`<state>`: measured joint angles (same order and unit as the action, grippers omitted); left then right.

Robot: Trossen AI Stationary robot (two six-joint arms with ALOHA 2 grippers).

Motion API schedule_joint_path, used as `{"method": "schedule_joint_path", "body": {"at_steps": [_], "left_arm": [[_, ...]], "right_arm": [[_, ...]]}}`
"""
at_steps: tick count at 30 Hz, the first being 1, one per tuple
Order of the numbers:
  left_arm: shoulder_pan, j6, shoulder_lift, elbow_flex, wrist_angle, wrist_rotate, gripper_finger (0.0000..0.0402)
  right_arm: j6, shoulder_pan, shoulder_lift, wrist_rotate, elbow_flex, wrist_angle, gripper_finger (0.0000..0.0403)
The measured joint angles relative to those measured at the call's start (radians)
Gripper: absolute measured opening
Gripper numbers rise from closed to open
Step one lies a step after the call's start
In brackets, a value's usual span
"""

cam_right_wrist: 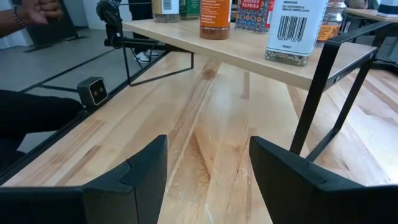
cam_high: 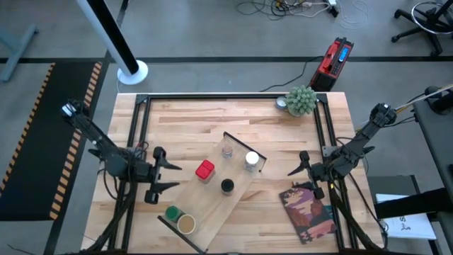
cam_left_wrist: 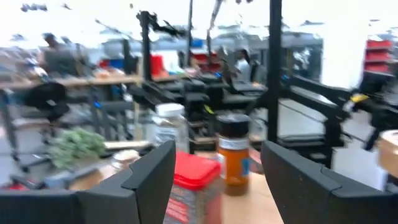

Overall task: Shelf spices
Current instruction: Return to Home Position

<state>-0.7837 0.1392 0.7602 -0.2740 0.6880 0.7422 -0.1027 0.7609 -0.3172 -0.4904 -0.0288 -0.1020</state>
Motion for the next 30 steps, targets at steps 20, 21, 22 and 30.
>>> {"method": "schedule_joint_path", "body": {"at_steps": [20, 21, 22, 30], "left_arm": [[0.097, -0.052, -0.35, 0.255, -0.108, -0.336, 0.0239], [0.104, -0.041, -0.365, 0.26, -0.111, -0.369, 0.0237], [0.113, -0.027, -0.381, 0.264, -0.128, -0.408, 0.0236], [0.206, -0.028, -0.517, 0.264, -0.32, -0.599, 0.0224]], "right_arm": [[0.002, 0.0, 0.0, 0.0, 0.0, 0.0, 0.0204], [0.002, 0.0, 0.0, 0.0, 0.0, 0.0, 0.0204], [0.002, 0.0, 0.0, 0.0, 0.0, 0.0, 0.0204], [0.002, 0.0, 0.0, 0.0, 0.0, 0.0, 0.0204]]}}
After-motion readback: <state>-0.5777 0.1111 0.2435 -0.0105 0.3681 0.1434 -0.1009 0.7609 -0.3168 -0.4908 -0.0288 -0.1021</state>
